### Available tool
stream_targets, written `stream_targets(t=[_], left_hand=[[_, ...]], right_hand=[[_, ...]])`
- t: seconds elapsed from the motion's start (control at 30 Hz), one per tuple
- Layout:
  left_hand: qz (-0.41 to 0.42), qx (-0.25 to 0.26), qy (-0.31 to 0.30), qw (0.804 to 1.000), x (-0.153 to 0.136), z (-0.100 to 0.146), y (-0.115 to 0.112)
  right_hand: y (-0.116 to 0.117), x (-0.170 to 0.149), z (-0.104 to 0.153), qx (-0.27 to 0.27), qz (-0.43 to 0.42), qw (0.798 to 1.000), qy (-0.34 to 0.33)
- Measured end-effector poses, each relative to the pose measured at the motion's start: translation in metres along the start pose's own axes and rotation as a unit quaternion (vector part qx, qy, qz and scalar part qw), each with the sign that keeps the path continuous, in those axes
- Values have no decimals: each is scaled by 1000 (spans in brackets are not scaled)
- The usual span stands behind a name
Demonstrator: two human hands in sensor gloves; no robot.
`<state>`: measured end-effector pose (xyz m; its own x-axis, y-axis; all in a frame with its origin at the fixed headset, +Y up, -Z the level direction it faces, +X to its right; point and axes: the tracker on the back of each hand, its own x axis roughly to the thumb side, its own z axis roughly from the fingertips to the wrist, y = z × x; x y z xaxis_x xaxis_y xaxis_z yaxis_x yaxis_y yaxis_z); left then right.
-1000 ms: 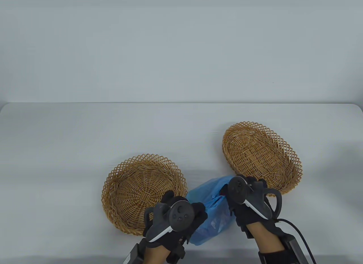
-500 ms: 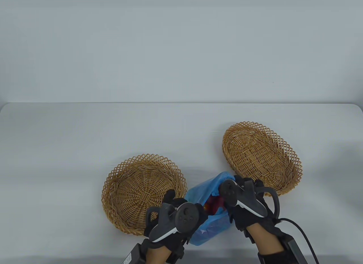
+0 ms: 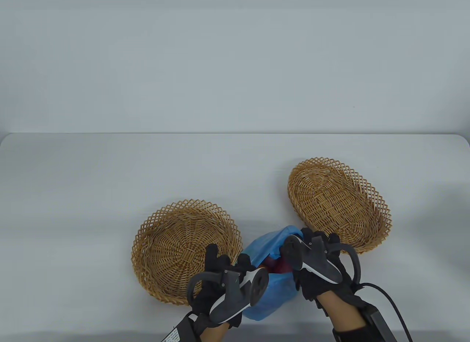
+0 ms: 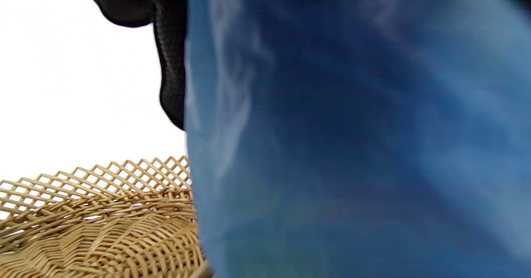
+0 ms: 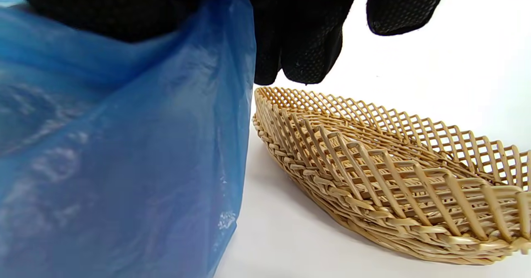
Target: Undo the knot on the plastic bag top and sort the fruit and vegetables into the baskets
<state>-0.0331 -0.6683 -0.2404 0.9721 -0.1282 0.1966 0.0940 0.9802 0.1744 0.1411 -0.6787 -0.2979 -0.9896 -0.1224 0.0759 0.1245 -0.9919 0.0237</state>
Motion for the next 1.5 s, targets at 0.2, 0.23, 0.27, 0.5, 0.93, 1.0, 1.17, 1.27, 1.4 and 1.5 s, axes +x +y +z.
stream_targets(t=[0.2, 0.23, 0.27, 0.5, 0.93, 1.0, 1.17, 1.27, 1.4, 1.5], left_hand=[[-45, -41, -46, 997, 8, 3, -3], [-54, -52, -50, 996, 8, 3, -3], [-61, -62, -52, 995, 8, 2, -4], [-7, -82, -54, 995, -2, 0, -7], [159, 14, 69, 985, -39, 3, 2], [153, -2, 85, 985, -42, -1, -2], [133, -44, 111, 984, -43, -10, -12], [116, -70, 110, 985, -40, -16, -16], [94, -78, 107, 987, -35, -18, -19], [102, -71, 105, 987, -35, -17, -18]], right_hand=[[2, -2, -3, 9, 15, 1000, 13], [2, -3, -3, 17, 16, 1000, 12], [2, -4, -4, 26, 15, 1000, 9], [2, -6, -5, 50, 16, 999, -4], [-28, 0, 20, -73, -6, 997, -31], [-35, 3, 27, -118, -3, 992, -40], [-51, 13, 46, -237, -7, 969, -69], [-47, 20, 45, -209, -28, 973, -92], [-30, 23, 29, -143, 18, 986, -87], [-17, 22, 20, -52, 56, 993, -87]])
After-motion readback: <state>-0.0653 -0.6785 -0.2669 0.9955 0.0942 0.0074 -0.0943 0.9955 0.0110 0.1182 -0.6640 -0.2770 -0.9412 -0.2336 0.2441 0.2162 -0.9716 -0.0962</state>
